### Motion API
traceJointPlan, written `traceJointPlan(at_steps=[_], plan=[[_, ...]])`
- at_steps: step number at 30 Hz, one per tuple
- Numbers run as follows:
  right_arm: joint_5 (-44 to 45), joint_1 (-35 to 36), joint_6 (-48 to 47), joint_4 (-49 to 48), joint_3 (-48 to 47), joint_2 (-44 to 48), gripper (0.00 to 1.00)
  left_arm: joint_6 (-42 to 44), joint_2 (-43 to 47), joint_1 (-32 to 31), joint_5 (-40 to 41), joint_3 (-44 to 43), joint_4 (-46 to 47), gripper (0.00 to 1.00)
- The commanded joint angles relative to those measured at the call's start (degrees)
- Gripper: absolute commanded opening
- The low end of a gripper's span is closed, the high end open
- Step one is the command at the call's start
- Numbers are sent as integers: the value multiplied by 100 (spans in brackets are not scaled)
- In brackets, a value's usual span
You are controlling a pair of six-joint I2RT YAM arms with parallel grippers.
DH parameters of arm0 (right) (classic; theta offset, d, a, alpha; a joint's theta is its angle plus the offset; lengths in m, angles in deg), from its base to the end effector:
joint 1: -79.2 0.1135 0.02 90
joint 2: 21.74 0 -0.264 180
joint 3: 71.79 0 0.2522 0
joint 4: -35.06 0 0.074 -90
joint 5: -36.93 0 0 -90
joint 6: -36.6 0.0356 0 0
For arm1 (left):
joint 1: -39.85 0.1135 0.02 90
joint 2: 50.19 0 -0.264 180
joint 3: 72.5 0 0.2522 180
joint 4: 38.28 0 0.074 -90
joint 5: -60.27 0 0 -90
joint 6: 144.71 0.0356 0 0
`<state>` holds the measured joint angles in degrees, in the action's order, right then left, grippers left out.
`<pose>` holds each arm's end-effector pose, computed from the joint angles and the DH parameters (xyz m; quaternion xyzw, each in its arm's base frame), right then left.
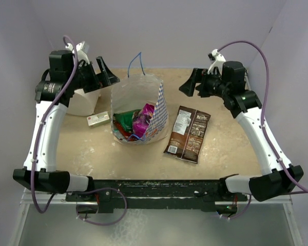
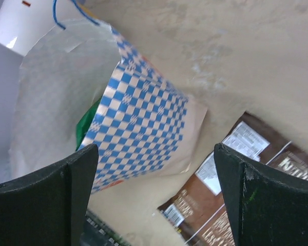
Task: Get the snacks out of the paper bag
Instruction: Take out the snack from the paper bag.
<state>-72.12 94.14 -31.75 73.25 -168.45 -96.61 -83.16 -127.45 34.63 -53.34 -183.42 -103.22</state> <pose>0.2758 0.0856 0.4316 -0.0527 0.7941 0.3113 0.5193 0.2604 -0.0381 0.4554 -0.0735 0.8558 -0.3097 0.4077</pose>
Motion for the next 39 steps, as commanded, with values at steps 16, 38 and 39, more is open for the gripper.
traceJointPlan(at_steps=[16,38,39], plan=[[179,-26,317,1505,-817,313,100,-149,-2625,-309,-1258,-1152,3129,68],[547,-38,-1179,1928,-1126,-129,100,-515,-3771,-599,-1732,-2935,3550,2],[550,-10,-1420,1884,-1102,-88,100,-605,-3644,-599,-1761,-2830,3623,0]])
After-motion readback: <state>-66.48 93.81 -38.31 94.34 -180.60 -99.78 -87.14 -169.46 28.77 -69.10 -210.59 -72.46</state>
